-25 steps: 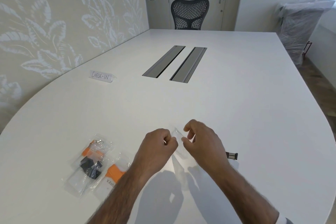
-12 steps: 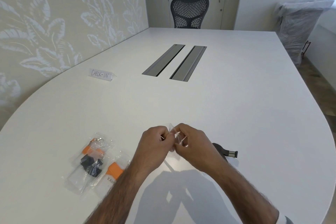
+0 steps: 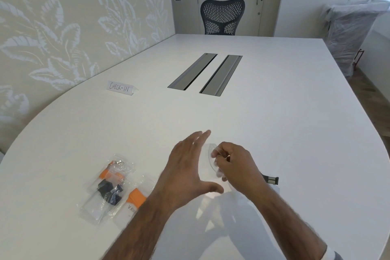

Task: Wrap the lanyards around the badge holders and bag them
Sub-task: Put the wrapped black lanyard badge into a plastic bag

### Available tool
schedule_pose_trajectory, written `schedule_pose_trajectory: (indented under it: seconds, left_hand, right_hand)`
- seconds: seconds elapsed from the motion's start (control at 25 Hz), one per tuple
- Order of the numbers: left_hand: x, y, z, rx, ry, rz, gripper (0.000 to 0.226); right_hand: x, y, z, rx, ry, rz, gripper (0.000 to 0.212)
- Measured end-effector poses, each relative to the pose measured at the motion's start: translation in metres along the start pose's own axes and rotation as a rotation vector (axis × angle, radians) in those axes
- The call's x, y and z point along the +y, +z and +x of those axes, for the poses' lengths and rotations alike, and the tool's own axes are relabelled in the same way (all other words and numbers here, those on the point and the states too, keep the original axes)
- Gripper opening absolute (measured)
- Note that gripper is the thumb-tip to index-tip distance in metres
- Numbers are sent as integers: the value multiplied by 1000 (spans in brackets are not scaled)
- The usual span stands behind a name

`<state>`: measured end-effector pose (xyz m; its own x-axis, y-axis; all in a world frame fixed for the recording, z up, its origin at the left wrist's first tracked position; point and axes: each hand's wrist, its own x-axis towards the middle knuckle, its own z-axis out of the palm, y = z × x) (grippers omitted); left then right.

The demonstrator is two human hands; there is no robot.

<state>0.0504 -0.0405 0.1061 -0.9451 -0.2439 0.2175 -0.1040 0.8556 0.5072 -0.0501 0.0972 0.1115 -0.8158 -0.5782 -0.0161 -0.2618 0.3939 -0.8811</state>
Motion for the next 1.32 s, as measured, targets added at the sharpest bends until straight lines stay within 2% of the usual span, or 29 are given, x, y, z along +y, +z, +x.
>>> schedule_pose_trajectory:
  seconds: [0.04,0.12,0.28,0.4,0.48,0.64,0.72,0.8,1.04,1.2,1.32]
  left_hand:
    - [-1,5,0,10,59,32,123]
    - [-4,16,1,89,137,52,117]
    - [-3,31,-5,230,168,182,78]
    - [-13,30,-7,280,101,138,57]
    - [-17,27,-6,243,66,66,65]
    - [4,34,-7,147,117,-41,97]
    - [11,39,-7,175,144,-80,93]
    - [10,40,-6,196,132,-92,84]
    - [-1,35,-5,120,120,-31,75]
    - [-6,37,-3,50,159,94,72]
    - [-8,41,-3,74,135,90,55]
  right_hand:
    - [-3,2,-2,-28,-12,14,21]
    - [-6,5,-4,-33,-44,-21,22]
    - [-1,2,-1,76,-109,-160,18]
    - [1,-3,-3,103,-112,-169,17]
    - [2,-5,-5,111,-88,-131,17]
    - [9,0,-10,74,-47,-193,13]
    - [7,1,-11,50,-31,-188,13]
    - [5,-1,-9,-4,2,-77,18]
    - [-1,-5,-12,-159,96,-102,55]
    - [-1,-2,-10,-189,136,-70,46]
    - [-2,-4,-10,-233,135,-37,56]
